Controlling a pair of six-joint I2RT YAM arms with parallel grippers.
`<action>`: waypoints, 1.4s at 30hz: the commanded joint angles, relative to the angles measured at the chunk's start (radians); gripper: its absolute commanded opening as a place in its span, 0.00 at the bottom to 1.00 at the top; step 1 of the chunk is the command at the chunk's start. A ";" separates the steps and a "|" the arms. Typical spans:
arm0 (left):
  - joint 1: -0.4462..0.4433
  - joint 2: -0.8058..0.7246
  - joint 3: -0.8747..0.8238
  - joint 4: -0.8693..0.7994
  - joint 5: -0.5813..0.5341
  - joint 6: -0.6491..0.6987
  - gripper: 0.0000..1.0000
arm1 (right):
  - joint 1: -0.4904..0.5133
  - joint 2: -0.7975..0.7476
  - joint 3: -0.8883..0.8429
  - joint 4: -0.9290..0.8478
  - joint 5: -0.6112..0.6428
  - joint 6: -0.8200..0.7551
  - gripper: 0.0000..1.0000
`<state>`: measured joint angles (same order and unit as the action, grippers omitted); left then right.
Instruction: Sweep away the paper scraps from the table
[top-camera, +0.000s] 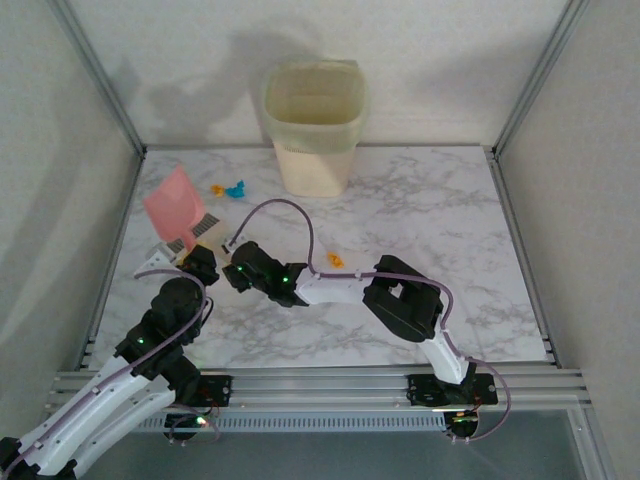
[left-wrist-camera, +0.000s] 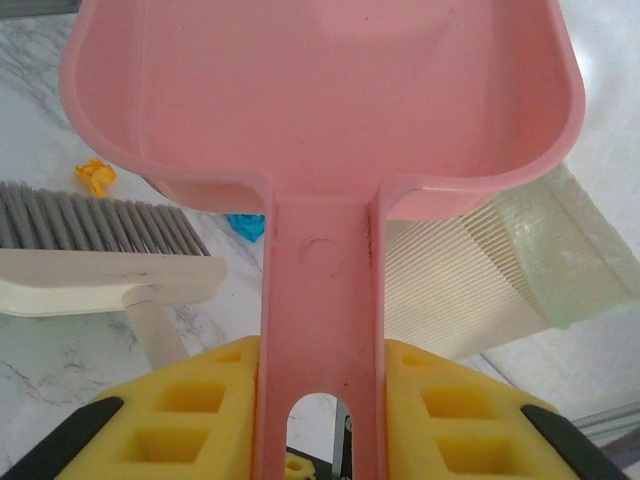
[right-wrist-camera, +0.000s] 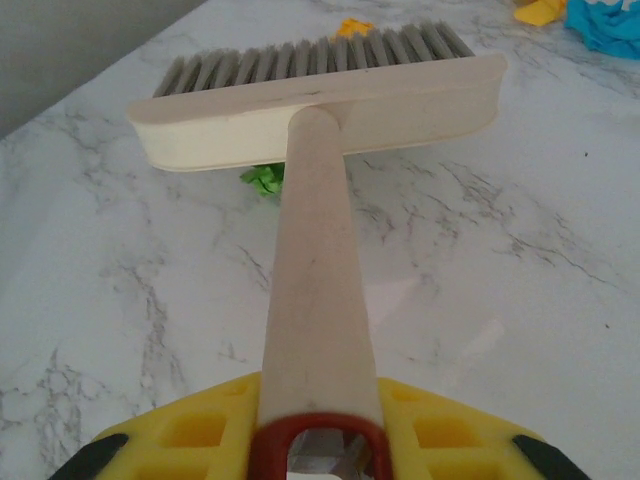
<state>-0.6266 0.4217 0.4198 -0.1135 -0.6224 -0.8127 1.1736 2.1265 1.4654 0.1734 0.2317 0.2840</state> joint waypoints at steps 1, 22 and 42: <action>0.005 -0.015 -0.010 -0.010 -0.021 -0.015 0.00 | 0.001 0.018 0.038 -0.036 0.010 -0.012 0.00; 0.006 -0.060 -0.028 -0.011 -0.019 -0.034 0.02 | -0.023 -0.465 -0.568 -0.095 0.182 0.198 0.00; 0.007 -0.053 -0.042 0.003 -0.025 -0.034 0.02 | -0.032 -0.576 -0.467 -0.156 0.201 0.113 0.00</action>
<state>-0.6247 0.3710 0.3901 -0.1162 -0.6258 -0.8391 1.1450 1.4837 0.8845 0.0166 0.4217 0.4492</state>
